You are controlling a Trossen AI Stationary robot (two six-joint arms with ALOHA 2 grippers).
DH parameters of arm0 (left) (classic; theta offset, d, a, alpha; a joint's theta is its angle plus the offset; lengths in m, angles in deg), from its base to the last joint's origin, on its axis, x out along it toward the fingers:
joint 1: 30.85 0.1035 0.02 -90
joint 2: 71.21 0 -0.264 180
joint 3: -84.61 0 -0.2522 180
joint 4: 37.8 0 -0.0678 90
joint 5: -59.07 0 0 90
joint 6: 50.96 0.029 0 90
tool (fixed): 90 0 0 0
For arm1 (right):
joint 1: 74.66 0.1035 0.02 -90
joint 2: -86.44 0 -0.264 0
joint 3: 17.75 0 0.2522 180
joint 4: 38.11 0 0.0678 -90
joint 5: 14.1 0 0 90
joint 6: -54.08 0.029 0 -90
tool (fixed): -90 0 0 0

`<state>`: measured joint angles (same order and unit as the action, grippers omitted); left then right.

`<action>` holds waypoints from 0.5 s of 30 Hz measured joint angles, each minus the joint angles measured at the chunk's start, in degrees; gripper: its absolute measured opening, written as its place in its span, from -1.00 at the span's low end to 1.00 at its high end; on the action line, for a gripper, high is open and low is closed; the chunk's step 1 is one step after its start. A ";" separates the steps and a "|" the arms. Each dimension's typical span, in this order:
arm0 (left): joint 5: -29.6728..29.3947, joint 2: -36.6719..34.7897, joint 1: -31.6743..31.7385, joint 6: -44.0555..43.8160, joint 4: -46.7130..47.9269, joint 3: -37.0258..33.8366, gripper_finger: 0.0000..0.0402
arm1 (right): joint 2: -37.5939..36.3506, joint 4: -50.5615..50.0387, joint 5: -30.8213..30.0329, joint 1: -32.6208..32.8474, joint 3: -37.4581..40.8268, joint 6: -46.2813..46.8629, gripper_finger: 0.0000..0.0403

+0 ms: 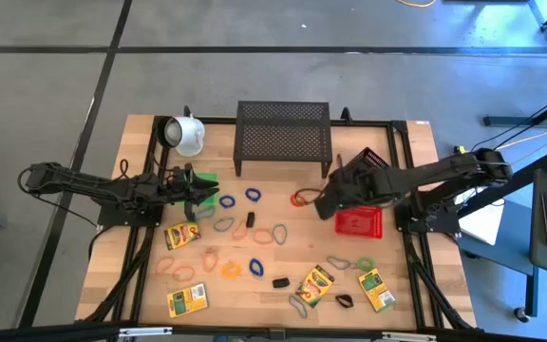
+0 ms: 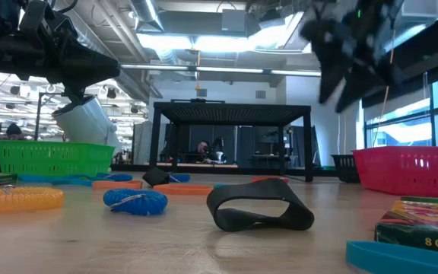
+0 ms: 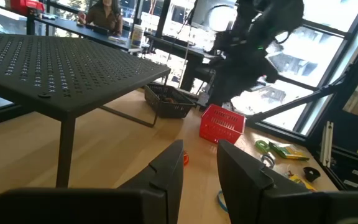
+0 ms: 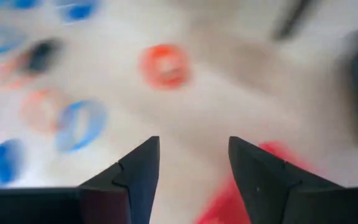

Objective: Pick & Place Office Desk Supplies
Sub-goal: Put the blue rubber band into the black bin

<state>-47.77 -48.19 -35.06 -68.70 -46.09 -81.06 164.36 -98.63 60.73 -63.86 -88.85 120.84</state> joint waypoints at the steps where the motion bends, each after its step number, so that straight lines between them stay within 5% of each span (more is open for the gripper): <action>1: 0.01 0.00 0.02 -0.03 0.01 -0.01 -0.55 | -0.02 2.40 1.26 1.47 -0.11 -0.02 -0.05; 7: 0.01 0.01 0.02 0.01 0.01 -0.02 -0.55 | 0.49 13.47 8.66 10.55 -0.13 0.08 -0.05; 15: 0.01 0.01 0.01 -0.01 -0.01 -0.01 -0.55 | 3.53 14.99 9.90 20.56 -0.18 -0.49 -0.05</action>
<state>-47.77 -48.18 -35.05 -68.71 -46.09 -81.07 167.90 -83.64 70.63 -43.30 -89.03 120.35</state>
